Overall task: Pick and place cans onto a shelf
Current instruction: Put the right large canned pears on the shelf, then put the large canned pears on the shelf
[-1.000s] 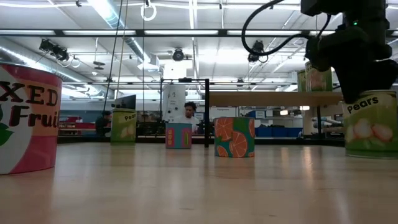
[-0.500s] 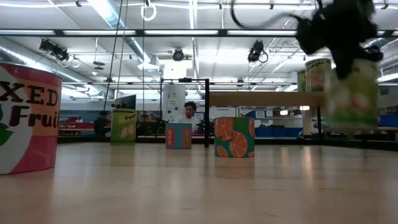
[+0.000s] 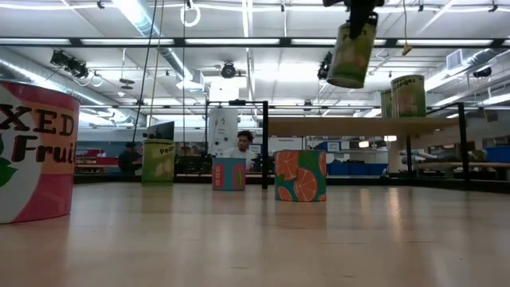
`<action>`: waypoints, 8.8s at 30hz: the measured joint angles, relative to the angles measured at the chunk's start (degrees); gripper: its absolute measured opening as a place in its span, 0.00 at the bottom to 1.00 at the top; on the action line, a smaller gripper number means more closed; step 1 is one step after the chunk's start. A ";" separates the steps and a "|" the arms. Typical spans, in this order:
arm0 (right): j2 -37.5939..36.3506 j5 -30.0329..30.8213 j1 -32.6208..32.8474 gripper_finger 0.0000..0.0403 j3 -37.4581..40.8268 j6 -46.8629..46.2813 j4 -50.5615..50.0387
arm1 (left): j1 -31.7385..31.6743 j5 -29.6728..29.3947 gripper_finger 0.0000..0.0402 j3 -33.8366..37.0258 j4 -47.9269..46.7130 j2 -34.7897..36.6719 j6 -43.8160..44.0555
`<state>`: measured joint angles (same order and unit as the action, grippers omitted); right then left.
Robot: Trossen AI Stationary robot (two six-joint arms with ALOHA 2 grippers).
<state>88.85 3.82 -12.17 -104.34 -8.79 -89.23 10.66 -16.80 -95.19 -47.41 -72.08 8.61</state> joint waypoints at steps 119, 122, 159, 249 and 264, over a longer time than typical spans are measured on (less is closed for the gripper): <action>0.03 19.55 -22.92 0.44 13.82 -58.20 11.67 | -7.15 -0.72 0.89 -0.01 -4.62 5.36 -8.82; 0.03 20.37 -22.90 0.44 13.82 -57.24 12.07 | -7.15 -0.07 0.89 -0.01 -7.30 5.36 -7.38; -0.05 18.68 6.48 0.63 -5.31 -33.69 32.85 | -47.39 9.66 0.89 39.55 5.70 -1.57 19.27; 0.03 17.00 3.02 0.69 -5.28 -33.47 35.58 | -40.30 2.62 0.96 44.18 14.05 -9.47 20.59; 0.03 20.38 8.27 0.68 -5.28 -27.51 35.53 | -34.97 7.74 0.77 43.03 8.96 -7.34 11.78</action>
<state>88.88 24.20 -3.90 -109.62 -36.30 -53.69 -24.31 -9.06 -52.15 -38.45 -79.42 20.40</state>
